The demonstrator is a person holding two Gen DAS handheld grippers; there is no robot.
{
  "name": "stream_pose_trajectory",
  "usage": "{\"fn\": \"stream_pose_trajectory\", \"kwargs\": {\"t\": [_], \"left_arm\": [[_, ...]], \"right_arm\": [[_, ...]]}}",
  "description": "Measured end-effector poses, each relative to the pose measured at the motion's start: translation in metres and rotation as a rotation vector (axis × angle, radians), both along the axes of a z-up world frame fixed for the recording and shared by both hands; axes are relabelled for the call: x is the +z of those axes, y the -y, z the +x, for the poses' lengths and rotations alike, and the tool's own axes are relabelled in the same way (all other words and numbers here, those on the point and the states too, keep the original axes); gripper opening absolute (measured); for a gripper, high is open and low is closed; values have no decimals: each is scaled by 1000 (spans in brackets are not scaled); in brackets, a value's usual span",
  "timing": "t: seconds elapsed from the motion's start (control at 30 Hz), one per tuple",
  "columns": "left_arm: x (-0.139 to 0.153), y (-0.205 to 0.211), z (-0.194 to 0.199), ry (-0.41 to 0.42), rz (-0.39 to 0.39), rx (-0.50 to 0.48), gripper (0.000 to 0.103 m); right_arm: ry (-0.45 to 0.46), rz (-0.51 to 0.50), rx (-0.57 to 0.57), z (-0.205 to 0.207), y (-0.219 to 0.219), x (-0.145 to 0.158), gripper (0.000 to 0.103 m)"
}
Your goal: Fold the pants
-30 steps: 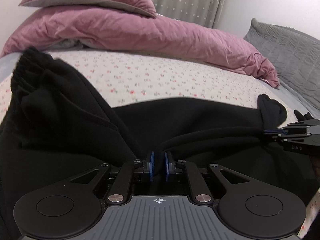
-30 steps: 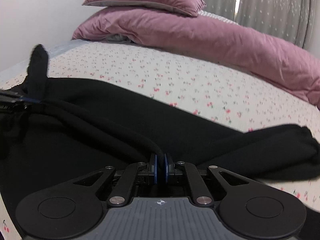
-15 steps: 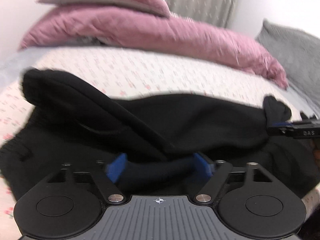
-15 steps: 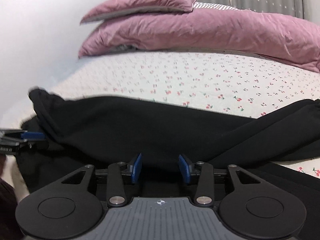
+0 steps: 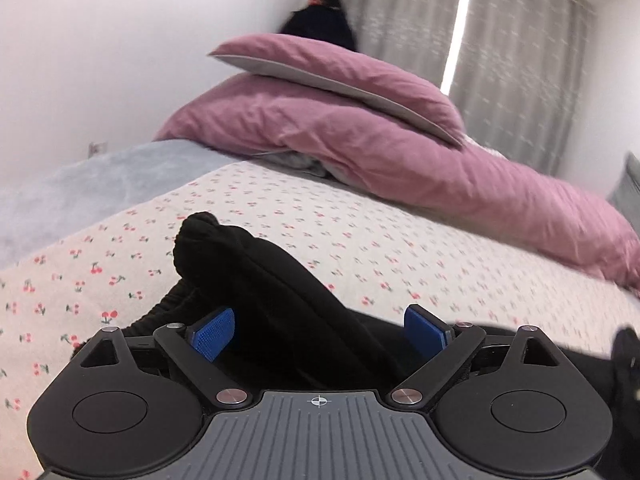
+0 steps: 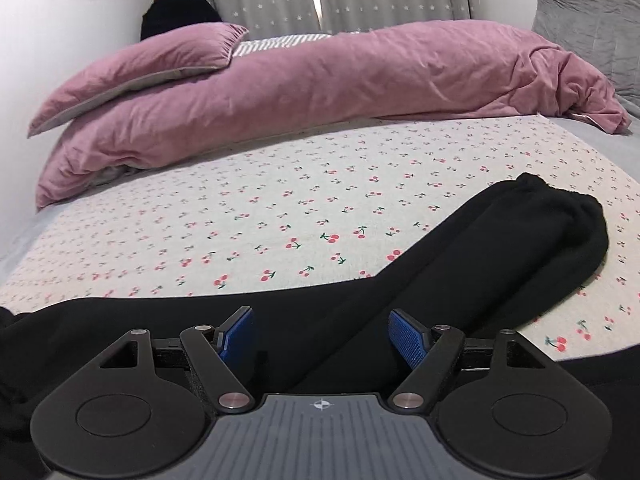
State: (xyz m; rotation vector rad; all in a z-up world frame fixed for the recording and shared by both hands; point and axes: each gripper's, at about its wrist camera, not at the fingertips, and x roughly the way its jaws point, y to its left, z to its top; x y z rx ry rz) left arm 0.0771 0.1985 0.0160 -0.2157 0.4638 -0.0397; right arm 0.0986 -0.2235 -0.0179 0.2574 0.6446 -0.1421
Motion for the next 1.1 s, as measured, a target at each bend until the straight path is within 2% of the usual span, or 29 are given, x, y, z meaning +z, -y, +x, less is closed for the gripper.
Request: {"fn": "stream_pose_trajectory", "kwargs": {"t": [0.1, 0.17, 0.23, 0.3, 0.33, 0.4, 0.47, 0.5, 0.73, 0.8, 0.97, 1.1], "left_arm": [[-2, -5, 5, -2, -37, 83, 94], [-3, -7, 11, -4, -68, 122, 93], [-5, -13, 14, -12, -100, 162, 90], [-8, -19, 15, -16, -118, 194, 80], [-9, -21, 15, -19, -119, 209, 77], [-11, -28, 14, -31, -133, 232, 62], [-14, -38, 10, -47, -170, 247, 50], [-15, -43, 7, -53, -184, 251, 42], [-9, -70, -19, -32, -232, 231, 26], [-6, -75, -20, -35, -232, 200, 10], [-5, -80, -27, -58, -258, 162, 7], [0, -84, -42, -55, -294, 150, 5]], "right_arm": [[-15, -54, -47, 16, -5, -8, 75], [-34, -89, -96, 20, -5, -14, 69], [-55, -110, -147, 23, -1, -21, 67], [-52, -144, -179, 21, 2, -24, 59], [-54, -164, -191, 19, 5, -24, 50], [-58, -180, -208, 14, 8, -24, 35], [-55, -168, -219, 11, 15, -22, 7], [-41, -140, -213, 7, 19, -21, 0], [73, -116, -243, -30, 22, 8, 0], [100, -90, -251, -47, 28, 20, 0], [158, 6, -280, -81, 47, 45, 0], [167, 92, -301, -108, 55, 50, 0]]}}
